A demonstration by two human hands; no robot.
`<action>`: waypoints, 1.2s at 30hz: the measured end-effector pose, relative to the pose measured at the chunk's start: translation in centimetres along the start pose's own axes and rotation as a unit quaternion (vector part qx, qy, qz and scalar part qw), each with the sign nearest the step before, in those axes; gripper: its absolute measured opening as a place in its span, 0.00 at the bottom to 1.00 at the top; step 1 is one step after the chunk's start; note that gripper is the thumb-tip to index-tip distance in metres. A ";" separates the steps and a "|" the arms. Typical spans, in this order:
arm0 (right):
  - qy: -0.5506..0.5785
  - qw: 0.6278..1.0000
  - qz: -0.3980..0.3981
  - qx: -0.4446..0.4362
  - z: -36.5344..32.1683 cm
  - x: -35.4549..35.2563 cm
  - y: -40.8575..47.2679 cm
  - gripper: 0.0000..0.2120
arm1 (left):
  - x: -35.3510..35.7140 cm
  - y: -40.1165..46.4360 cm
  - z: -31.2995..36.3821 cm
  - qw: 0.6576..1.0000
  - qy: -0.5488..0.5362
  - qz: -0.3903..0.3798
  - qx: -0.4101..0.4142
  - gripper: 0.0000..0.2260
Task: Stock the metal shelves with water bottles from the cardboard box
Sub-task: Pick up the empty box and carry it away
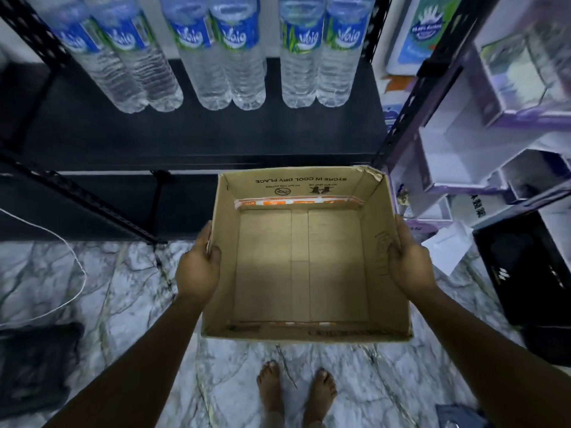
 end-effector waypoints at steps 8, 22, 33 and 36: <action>-0.008 0.999 0.013 0.037 -5.0 -7.2 -3.1 0.28 | -7.6 -1.3 6.3 0.999 -0.042 0.024 0.020 0.22; 0.016 0.997 0.054 0.048 -10.2 -15.1 -9.4 0.29 | -15.2 -3.0 11.3 0.998 -0.032 0.026 0.046 0.22; 0.005 0.987 0.148 0.068 -8.8 -16.8 -10.9 0.31 | -15.6 -0.7 13.9 0.995 -0.033 -0.006 0.095 0.22; 0.029 0.982 0.175 0.064 -7.9 -17.8 -12.2 0.32 | -14.3 0.2 15.0 0.992 -0.030 -0.034 0.119 0.22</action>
Point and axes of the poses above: each hand's wrist, its own y-axis towards the middle knuckle, its own x-axis out of the palm, z = x × y, the point moved 2 cm from there along y, towards the middle knuckle, and after that the axes turned 11 degrees about x, right-handed, at the moved point
